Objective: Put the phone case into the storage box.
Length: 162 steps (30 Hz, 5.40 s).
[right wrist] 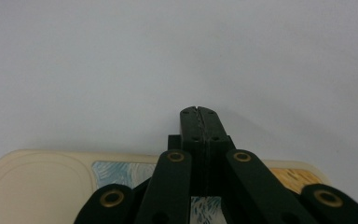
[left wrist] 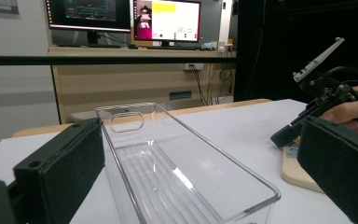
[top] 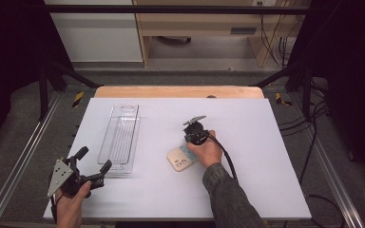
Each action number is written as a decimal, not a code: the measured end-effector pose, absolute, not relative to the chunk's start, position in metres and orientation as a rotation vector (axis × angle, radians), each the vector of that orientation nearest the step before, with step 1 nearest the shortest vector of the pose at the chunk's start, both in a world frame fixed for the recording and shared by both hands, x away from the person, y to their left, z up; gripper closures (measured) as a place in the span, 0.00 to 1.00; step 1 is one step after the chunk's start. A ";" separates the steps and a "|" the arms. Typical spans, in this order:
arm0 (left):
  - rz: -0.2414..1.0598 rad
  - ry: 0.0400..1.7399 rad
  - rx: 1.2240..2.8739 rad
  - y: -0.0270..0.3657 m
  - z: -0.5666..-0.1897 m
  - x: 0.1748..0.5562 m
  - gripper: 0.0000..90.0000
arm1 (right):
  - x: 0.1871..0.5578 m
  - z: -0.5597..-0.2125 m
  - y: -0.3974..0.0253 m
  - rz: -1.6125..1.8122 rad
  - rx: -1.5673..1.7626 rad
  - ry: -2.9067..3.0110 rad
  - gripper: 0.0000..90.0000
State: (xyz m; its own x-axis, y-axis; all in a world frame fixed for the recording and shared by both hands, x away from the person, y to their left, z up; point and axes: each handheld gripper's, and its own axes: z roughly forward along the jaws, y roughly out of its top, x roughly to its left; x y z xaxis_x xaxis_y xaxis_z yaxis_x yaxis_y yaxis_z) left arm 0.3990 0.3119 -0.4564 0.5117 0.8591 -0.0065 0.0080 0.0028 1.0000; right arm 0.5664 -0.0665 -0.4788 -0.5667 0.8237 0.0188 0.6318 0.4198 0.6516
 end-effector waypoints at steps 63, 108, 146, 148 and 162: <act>0.788 0.825 1.489 0.299 -0.451 0.388 0.00 | 0.446 -0.429 -0.155 1.424 1.103 1.859 0.19; 0.548 0.631 1.787 0.176 -0.420 0.415 0.01 | 0.398 -0.459 -0.244 1.445 0.980 1.646 0.03; 0.394 0.626 1.979 0.105 -0.448 0.456 0.02 | 0.399 -0.462 -0.250 1.433 0.997 1.631 0.02; 0.393 0.629 1.990 0.103 -0.450 0.457 0.02 | 0.399 -0.463 -0.251 1.427 0.997 1.631 0.02; 0.352 0.630 2.083 0.089 -0.461 0.460 0.02 | 0.398 -0.464 -0.251 1.428 0.996 1.636 0.02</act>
State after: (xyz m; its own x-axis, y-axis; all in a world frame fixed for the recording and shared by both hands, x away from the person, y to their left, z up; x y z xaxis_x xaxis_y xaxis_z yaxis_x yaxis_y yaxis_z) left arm 0.4604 0.0893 -0.4611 0.8294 0.5586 0.0097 0.3013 -0.4618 0.8343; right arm 0.3980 -0.2505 -0.4636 -0.4295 0.9023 -0.0371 0.0856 0.0816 0.9930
